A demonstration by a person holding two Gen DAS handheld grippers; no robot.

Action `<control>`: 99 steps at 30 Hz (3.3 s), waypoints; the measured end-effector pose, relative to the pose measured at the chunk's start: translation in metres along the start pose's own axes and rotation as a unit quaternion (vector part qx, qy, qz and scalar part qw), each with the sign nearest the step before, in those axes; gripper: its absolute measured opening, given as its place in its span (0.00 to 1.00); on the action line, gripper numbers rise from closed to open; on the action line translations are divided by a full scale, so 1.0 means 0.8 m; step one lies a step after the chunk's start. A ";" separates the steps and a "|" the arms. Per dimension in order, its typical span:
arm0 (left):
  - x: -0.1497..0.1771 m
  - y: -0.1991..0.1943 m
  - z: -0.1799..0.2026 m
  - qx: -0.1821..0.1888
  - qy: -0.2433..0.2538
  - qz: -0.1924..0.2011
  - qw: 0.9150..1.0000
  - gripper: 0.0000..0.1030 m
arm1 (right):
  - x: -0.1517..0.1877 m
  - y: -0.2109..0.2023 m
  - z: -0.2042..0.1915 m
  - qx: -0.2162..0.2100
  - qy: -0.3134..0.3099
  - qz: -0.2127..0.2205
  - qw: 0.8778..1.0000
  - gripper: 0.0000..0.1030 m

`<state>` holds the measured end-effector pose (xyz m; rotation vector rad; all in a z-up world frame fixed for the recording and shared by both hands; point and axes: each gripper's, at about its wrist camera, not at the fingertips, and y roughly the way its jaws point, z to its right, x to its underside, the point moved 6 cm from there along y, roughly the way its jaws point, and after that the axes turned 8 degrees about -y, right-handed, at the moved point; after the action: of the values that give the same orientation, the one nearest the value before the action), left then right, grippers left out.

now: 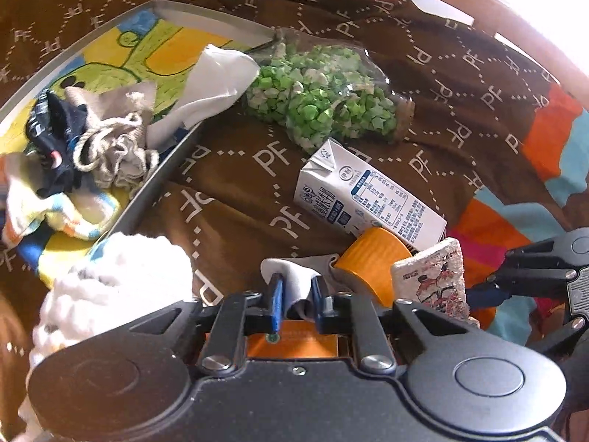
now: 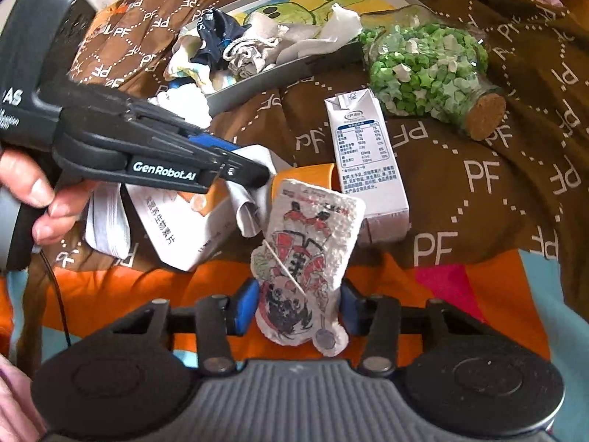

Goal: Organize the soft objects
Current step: 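Grasp cartoon sticker card with right tool while left tool grasps small white cloth, then carry sticker card and white cloth into the tray and open both tools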

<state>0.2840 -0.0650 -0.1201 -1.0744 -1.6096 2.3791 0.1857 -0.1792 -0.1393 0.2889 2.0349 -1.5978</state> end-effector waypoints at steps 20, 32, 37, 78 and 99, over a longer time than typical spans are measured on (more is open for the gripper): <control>0.046 -0.053 0.045 -0.055 -0.131 0.028 0.989 0.04 | -0.001 -0.041 0.013 -0.075 0.079 0.046 0.993 0.25; 0.082 -0.109 0.075 -0.100 -0.203 0.112 0.968 0.02 | -0.005 -0.083 0.017 -0.067 0.079 0.128 0.986 0.14; 0.089 -0.129 0.076 -0.110 -0.224 0.144 0.958 0.02 | -0.006 -0.088 0.010 -0.065 0.063 0.141 0.986 0.14; -0.139 -0.041 -0.152 -0.116 -0.218 0.317 0.916 0.02 | -0.302 0.083 0.090 -0.091 0.111 0.249 0.958 0.14; -0.137 -0.014 -0.158 -0.118 -0.254 0.256 0.925 0.18 | -0.298 0.076 0.088 -0.049 0.093 0.212 0.972 0.33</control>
<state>0.4367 -0.0072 -0.0815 -1.0816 -2.0226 3.0701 0.4328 -0.1923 -0.0756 0.8051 2.0061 -1.2403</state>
